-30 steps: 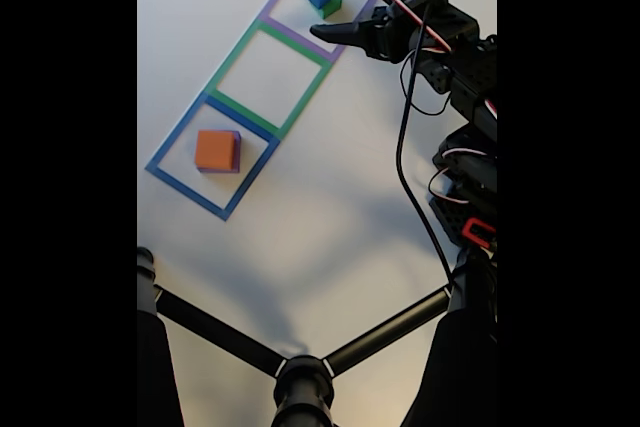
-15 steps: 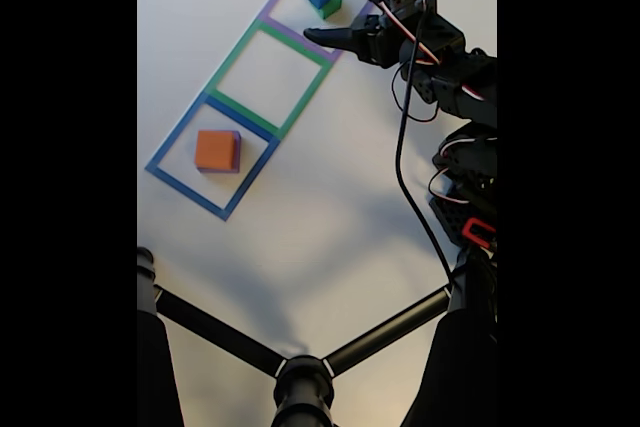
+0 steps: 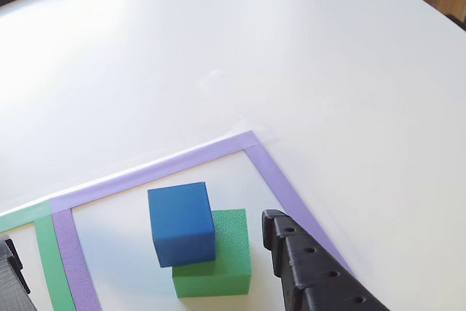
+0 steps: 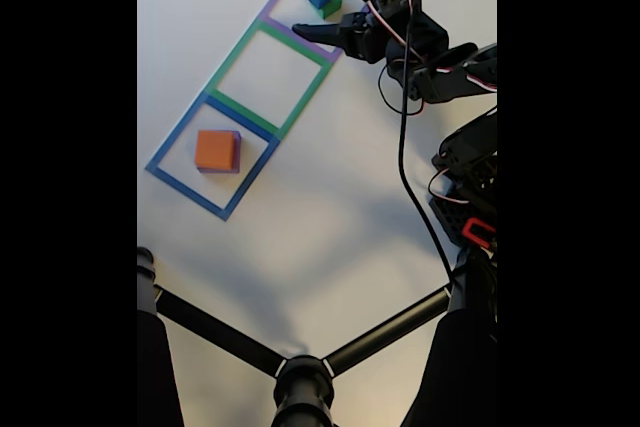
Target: Tower of hanoi
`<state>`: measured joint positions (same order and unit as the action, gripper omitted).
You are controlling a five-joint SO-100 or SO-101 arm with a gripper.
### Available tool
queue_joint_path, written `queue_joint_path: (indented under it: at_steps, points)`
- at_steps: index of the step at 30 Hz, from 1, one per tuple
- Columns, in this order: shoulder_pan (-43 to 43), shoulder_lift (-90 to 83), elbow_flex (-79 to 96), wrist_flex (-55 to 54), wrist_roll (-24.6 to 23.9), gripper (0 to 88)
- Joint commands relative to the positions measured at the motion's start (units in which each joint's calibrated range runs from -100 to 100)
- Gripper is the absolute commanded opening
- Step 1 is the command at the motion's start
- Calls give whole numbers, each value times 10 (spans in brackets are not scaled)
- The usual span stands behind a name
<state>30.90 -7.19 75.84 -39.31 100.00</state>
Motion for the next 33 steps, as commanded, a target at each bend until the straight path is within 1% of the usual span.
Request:
queue_joint_path:
  at_steps: [1, 9, 20, 29, 33]
  points:
    - [17, 9, -45, -14, 0, 403]
    - [32, 21, -46, -18, 0, 403]
    - [28, 137, -81, -109, 0, 399]
    - [9, 193, -103, -162, 0, 372]
    - [1, 213, -123, -168, 0, 362]
